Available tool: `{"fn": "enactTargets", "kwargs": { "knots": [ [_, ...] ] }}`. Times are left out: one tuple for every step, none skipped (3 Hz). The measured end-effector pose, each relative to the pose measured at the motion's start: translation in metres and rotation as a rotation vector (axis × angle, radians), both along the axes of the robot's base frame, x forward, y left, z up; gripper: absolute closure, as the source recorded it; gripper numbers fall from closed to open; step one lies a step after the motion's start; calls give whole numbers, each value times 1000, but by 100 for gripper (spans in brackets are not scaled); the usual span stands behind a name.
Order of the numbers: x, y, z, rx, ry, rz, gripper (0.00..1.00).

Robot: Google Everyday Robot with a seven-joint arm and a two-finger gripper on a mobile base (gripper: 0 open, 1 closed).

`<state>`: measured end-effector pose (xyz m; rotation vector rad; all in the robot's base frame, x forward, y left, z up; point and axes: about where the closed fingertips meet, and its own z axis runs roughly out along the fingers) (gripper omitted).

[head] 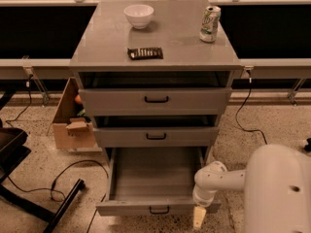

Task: Open bottom drawer

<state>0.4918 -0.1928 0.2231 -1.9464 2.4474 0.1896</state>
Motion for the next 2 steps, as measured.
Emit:
{"fn": "enactTargets", "kwargs": {
  "knots": [
    [-23,5,95,-28,16,150,0],
    [-29,7,155,-109,21,213,0]
  ]
}}
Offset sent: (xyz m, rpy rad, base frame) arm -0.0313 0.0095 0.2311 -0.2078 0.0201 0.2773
